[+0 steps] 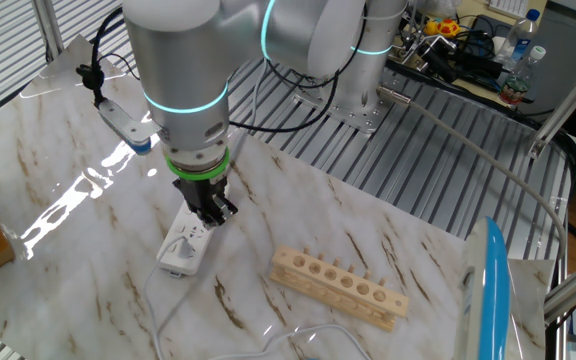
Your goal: Plug in the power cord of the desk lamp, turn on the socket, and light up the desk lamp
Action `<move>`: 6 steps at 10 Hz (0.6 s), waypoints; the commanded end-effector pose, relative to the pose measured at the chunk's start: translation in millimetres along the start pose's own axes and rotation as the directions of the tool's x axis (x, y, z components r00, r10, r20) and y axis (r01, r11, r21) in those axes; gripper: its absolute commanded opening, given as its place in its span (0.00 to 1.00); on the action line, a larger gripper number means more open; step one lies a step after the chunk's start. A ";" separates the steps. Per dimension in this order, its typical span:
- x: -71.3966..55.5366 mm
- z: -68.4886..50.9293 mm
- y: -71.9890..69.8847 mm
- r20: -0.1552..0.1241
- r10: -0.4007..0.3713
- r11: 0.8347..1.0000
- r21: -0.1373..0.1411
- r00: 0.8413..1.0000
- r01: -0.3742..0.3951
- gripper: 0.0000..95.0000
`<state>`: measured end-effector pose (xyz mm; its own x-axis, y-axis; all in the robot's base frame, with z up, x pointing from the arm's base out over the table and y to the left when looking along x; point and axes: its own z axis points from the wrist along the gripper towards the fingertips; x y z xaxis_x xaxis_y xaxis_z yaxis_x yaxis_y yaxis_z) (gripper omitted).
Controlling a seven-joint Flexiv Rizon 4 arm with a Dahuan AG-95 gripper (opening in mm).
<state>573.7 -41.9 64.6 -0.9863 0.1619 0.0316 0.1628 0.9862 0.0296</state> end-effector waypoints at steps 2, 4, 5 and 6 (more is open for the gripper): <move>-11.5 -3.5 -13.5 0.009 -0.176 0.984 0.041 0.984 0.175 0.00; -16.2 -2.0 -18.9 0.011 -0.181 0.983 0.047 0.983 0.180 0.20; -19.6 -1.2 -22.4 0.011 -0.184 0.982 0.047 0.983 0.183 0.40; -22.6 -1.0 -24.9 0.011 -0.195 0.980 0.046 0.981 0.194 0.60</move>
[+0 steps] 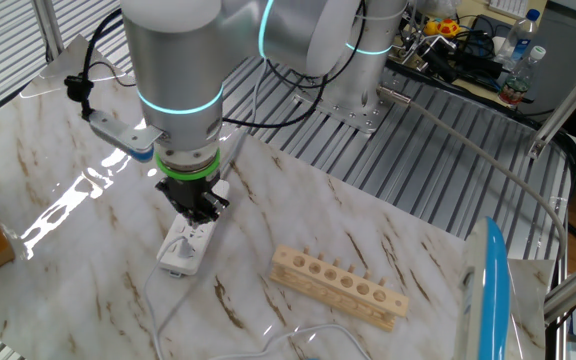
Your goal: Plug in the power cord of the desk lamp, turn on the socket, and light up the desk lamp
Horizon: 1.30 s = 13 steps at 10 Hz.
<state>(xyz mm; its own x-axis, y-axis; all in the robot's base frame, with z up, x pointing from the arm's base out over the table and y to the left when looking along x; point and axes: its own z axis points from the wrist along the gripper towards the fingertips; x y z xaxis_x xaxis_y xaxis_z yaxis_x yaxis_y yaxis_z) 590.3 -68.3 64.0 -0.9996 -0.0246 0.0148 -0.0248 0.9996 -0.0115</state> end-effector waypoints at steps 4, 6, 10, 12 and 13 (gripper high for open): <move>-13.0 -1.4 -11.9 0.004 -0.044 0.999 0.002 0.999 0.044 0.80; -19.0 -1.0 -19.4 0.004 -0.066 0.998 0.007 0.998 0.066 0.80; -29.8 -4.3 -26.8 -0.004 -0.075 0.997 0.020 0.997 0.075 0.80; -29.3 -4.9 -26.8 -0.028 -0.042 0.999 -0.031 0.999 0.041 0.80; -28.7 -6.0 -27.0 -0.034 -0.040 0.998 -0.046 0.999 0.038 0.80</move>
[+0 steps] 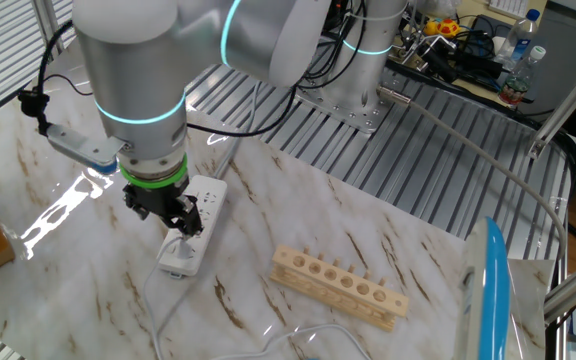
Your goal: Plug in the power cord of the desk lamp, turn on the socket, and light up the desk lamp
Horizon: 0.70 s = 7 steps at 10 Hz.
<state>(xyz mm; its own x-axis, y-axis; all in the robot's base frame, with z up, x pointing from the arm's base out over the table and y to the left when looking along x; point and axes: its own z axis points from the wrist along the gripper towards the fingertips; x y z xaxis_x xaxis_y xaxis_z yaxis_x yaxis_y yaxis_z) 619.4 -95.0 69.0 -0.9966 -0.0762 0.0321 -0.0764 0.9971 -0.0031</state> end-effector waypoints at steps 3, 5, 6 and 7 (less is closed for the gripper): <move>2.5 -8.3 0.2 -0.019 -0.020 1.000 -0.013 1.000 0.019 0.80; -2.5 -11.9 -4.1 -0.018 -0.059 0.998 0.018 0.998 0.059 0.80; -4.6 -13.0 -6.3 -0.020 -0.065 0.998 0.019 0.998 0.065 0.80; -6.0 -13.6 -7.8 -0.021 -0.070 0.997 0.023 0.997 0.071 0.80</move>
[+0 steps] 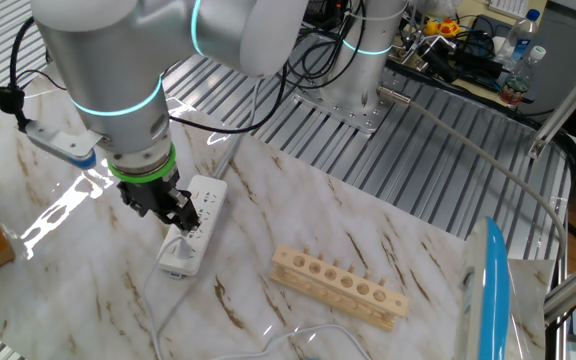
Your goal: Plug in the power cord of the desk lamp, turn on the socket, and light up the desk lamp
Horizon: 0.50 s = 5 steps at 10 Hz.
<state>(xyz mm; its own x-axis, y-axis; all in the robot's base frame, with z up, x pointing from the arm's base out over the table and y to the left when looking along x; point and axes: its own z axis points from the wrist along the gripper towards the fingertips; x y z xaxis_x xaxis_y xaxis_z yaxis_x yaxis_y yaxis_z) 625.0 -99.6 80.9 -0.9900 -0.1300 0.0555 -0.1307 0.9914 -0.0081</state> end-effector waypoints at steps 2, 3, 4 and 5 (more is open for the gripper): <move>-5.6 -4.2 -8.5 0.000 -0.023 1.000 0.016 1.000 0.023 0.80; -8.7 -5.9 -12.4 -0.002 -0.026 1.000 0.017 1.000 0.026 0.80; -10.5 -6.8 -14.7 -0.002 -0.029 0.999 0.023 1.000 0.029 0.80; -11.2 -6.9 -15.7 -0.004 -0.031 0.999 0.029 1.000 0.031 0.80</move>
<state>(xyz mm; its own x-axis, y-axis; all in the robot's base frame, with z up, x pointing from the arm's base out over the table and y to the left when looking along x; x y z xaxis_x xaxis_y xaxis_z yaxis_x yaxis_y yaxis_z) 641.9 -113.6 85.7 -0.9849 -0.1604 0.0654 -0.1627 0.9861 -0.0325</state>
